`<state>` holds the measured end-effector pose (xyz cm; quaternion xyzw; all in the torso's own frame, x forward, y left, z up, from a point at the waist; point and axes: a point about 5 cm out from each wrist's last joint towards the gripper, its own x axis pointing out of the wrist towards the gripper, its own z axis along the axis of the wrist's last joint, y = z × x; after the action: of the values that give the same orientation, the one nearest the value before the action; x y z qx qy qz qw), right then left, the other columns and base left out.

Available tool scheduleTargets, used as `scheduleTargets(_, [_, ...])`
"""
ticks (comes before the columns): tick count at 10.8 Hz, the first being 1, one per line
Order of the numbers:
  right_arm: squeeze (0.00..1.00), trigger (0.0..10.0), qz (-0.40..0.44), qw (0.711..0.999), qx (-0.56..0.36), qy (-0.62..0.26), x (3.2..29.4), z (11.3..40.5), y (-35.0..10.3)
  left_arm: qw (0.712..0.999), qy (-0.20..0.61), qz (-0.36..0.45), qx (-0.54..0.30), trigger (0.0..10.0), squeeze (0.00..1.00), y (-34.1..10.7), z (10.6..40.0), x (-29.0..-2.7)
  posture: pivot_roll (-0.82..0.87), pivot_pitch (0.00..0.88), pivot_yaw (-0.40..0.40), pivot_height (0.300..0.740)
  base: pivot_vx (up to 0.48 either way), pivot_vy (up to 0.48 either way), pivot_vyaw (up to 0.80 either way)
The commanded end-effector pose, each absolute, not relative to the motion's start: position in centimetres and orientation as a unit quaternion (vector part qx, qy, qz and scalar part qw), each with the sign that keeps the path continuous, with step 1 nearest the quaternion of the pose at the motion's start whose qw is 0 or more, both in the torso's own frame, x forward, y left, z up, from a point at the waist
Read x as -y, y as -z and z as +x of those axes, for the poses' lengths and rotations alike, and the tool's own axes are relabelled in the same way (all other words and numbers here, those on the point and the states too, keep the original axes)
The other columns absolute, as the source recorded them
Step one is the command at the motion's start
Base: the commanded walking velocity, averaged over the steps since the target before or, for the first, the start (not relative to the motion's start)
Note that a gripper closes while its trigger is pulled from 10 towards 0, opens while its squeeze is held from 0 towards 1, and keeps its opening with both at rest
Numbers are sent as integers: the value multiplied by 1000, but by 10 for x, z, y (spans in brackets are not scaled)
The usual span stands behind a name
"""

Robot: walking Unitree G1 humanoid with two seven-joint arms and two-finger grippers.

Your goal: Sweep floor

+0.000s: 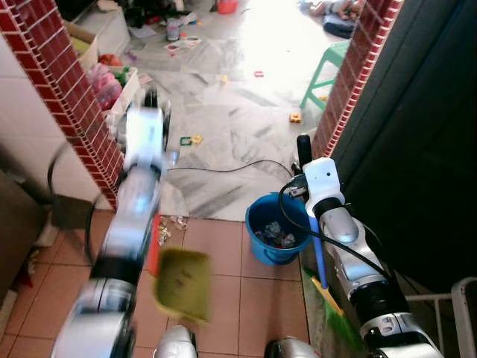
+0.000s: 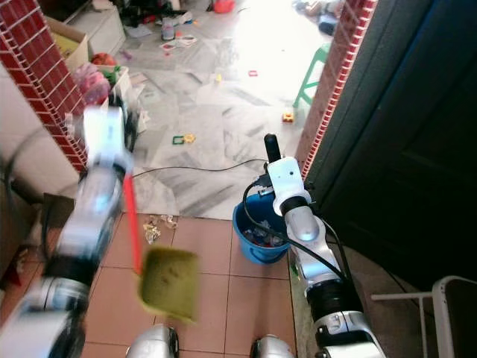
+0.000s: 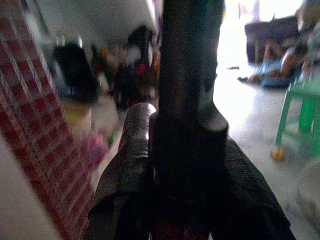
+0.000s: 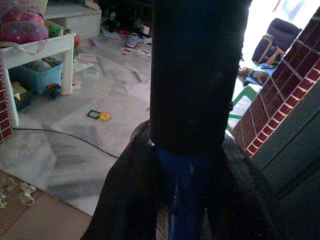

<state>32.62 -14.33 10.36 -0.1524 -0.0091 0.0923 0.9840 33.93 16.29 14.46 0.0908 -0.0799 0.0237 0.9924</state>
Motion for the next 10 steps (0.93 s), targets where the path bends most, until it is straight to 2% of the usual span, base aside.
scheduleTargets(1, [0, 10000, -160, 982, 29, -94, 144, 328, -111, 995, -33, 65, 65, 10000, 0, -146, 336, -168, 14, 2, 0, 740, 0, 0, 0])
scheduleTargets(2, [0, 10000, -158, 983, 26, -92, 147, 326, -109, 999, -25, 44, 19, 10000, 0, -128, 321, -169, 10, 0, 6, 740, 0, 0, 0])
scheduleTargets(3, [0, 10000, -155, 984, 21, -89, 150, 325, -107, 1000, -9, -12, -21, 10000, 0, -108, 300, -164, 3, 0, 5, 740, 0, 0, 0])
scheduleTargets(4, [0, 10000, -157, 983, 21, -91, 151, 325, -106, 997, -32, -41, -60, 10000, 0, -99, 289, -165, 1, 0, -1, 740, 0, 0, 0])
scheduleTargets(6, [0, 10000, -160, 982, 13, -101, 152, 326, -104, 985, -62, -82, -136, 10000, 0, -95, 271, -174, 13, 0, -13, 740, 0, 0, 0])
scheduleTargets(7, [0, 10000, -160, 982, 9, -105, 151, 326, -104, 982, -61, -78, -162, 10000, 0, -96, 265, -176, 18, 0, -14, 740, 0, 0, 0])
scheduleTargets(10, [0, 10000, -155, 982, 3, -108, 153, 327, -103, 948, -2, -172, -268, 10000, 0, -103, 247, -157, 20, 0, -10, 740, 0, 0, 0])
